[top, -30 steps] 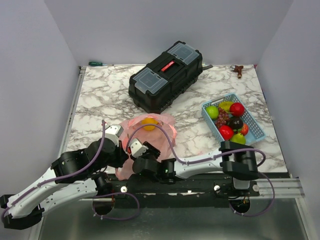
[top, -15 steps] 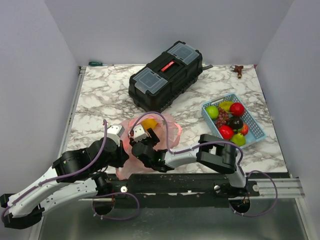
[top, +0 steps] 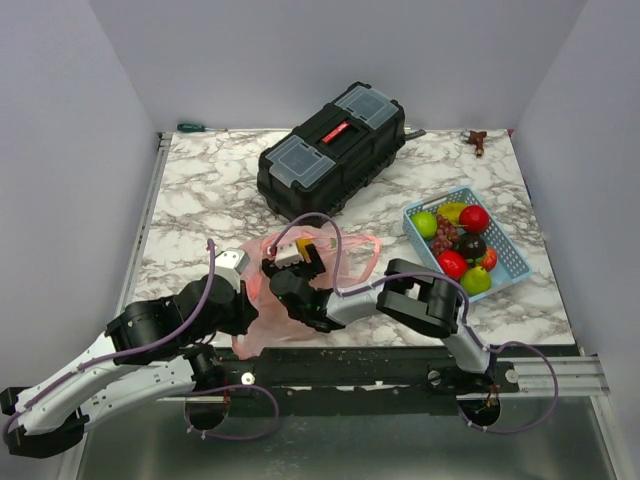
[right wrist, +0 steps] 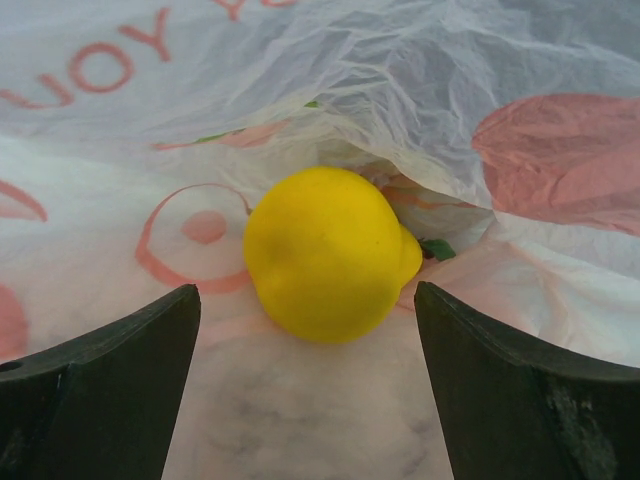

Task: Take the fake fruits out of the plastic bag
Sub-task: Take out the fake fruit from the plastic bag.

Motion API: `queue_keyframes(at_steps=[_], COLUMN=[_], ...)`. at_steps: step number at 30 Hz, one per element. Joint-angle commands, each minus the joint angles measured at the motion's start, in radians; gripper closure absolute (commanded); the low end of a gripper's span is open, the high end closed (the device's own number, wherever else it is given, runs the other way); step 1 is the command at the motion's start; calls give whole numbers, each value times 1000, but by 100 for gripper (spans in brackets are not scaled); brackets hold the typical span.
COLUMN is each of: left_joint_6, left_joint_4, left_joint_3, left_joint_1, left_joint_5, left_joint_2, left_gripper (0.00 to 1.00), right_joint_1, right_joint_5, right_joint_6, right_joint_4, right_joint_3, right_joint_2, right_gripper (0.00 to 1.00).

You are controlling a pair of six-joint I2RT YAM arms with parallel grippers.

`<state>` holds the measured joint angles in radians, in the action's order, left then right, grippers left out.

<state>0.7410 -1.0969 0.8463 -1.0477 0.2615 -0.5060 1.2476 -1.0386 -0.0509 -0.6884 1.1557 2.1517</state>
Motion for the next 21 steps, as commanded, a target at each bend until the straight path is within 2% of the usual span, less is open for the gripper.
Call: queue_keyframes(at_steps=[1, 9, 14, 21], left_joint_6=[-16, -19, -22, -26], left_joint_4=[9, 12, 14, 17], left_joint_3=[-5, -7, -7, -9], left_joint_1=[-2, -2, -2, -2], left_joint_5=[-4, -11, -15, -18], left_joint_2=[-7, -10, -11, -4], left_gripper=[100, 100, 100, 100], right_joint_1=[-31, -90, -119, -152], right_joint_5=[-24, 43, 30, 50], right_joint_6=[-20, -75, -102, -119], right_joint_4=[-10, 117, 194, 263], right_joint_3=[58, 161, 228, 276], right_joint_2=[53, 117, 168, 201], right_gripper=[10, 10, 11, 19])
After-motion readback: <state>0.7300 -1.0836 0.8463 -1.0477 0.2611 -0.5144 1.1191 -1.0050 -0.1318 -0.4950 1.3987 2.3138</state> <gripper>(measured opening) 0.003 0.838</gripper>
